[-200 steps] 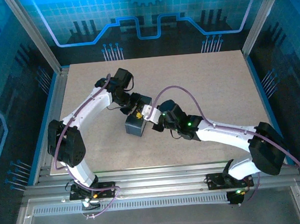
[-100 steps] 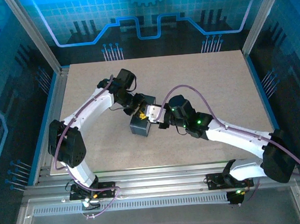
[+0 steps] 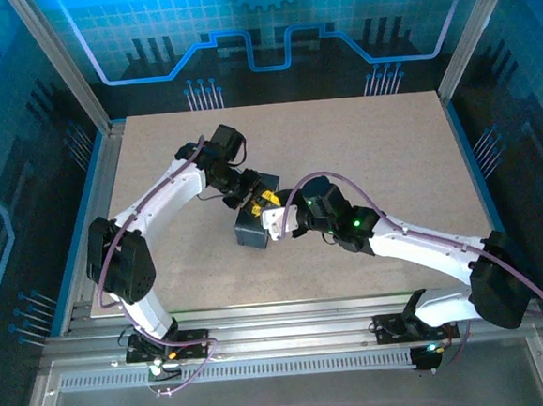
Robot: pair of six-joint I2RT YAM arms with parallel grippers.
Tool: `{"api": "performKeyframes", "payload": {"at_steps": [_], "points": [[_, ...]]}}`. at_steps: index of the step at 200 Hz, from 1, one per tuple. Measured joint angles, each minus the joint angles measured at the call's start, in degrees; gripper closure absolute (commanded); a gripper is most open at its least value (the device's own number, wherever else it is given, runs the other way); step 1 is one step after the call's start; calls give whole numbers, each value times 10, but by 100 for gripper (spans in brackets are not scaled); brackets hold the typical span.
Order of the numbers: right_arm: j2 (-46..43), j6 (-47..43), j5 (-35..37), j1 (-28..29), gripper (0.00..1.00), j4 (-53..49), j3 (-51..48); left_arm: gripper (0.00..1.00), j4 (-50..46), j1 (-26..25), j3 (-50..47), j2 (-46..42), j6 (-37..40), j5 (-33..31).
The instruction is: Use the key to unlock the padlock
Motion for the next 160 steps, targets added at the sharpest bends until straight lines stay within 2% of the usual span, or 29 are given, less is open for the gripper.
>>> {"api": "performKeyframes", "payload": {"at_steps": [83,160], "points": [[17,-44,22,10,68,-8,0,100,-3,0,0,0,0,1],[49,-70,45,23,74,17,12,100,-11,3,0,0,0,-13]]}}
